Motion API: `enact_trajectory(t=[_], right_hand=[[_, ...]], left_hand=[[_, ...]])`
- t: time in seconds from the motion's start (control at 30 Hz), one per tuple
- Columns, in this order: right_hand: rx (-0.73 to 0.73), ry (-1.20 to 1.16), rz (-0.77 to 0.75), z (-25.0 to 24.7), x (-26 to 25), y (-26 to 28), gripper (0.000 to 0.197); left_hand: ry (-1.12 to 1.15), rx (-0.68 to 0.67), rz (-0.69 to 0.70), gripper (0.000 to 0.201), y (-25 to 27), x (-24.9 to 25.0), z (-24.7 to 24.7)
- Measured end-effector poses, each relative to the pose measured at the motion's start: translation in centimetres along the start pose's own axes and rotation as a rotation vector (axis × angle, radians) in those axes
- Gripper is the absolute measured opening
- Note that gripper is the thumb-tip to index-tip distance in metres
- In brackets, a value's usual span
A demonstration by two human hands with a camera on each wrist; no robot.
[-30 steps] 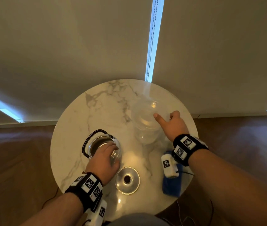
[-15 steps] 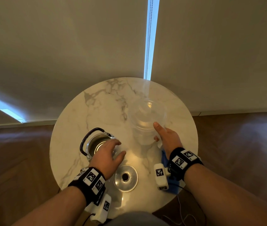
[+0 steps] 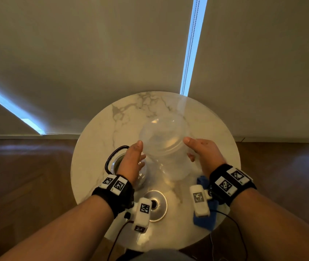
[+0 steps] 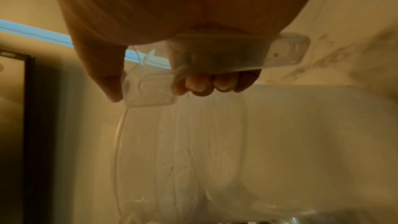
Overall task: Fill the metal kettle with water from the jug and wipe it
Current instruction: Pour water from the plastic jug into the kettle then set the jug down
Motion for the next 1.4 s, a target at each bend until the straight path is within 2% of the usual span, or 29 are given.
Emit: enact_trajectory(t=[0.07,0.1,0.17,0.27,0.33,0.4,0.57,0.77,1.0,1.2,1.4], right_hand=[[-0.039,0.015,-0.031,0.9,-0.9,0.4,0.063],[-0.056,0.028,-0.047,1.3,-1.2,0.6,0.067],[-0.088,0.071,-0.075,1.8,-1.7,1.0,0.070],[-0.124,0.169,-0.098,2.2,-1.8,1.3,0.059],[-0.126,0.250,-0.113,2.1,-1.7,1.3,0.068],[-0.105,0.317,-0.108,1.9,-1.8,1.3,0.080],[-0.047,0.499,-0.082,1.9,-2.0,1.5,0.070],[0.008,0.569,-0.074,2.3,-2.8,1.8,0.064],[-0.027,0.620,-0.127,2.9,-3.4,1.8,0.049],[-0.113,0.637,-0.126,3.5,-2.3,0.9,0.079],[-0.155,0.656,-0.092,4.2,-2.1,0.6,0.065]], left_hand=[[0.093,-0.029,-0.007,0.040,0.5,0.2,0.1],[0.114,-0.027,0.005,0.037,0.6,0.2,0.0],[0.136,-0.016,0.002,0.039,1.2,0.1,-0.3],[0.117,-0.050,0.014,0.037,2.0,-0.6,-0.4],[0.105,-0.107,0.033,0.039,2.7,-1.2,-0.3],[0.093,-0.167,0.044,0.051,3.1,-2.0,-0.1],[0.084,-0.199,0.043,0.068,3.1,-3.4,-0.1],[0.100,-0.207,0.023,0.059,3.2,-4.1,-0.4],[0.125,-0.191,-0.024,0.059,2.8,-4.7,-0.7],[0.123,-0.160,-0.035,0.060,2.4,-5.6,-1.0],[0.131,-0.154,-0.053,0.066,1.9,-6.3,-1.4]])
Point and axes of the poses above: each hand's wrist, its own y-axis away from the middle knuckle, its own z-axis out of the palm, x = y × z, the point moved 8 cm from there along -y, towards the middle knuckle, and after that the axes turned 9 degrees about -z, right-handed, at the moved point
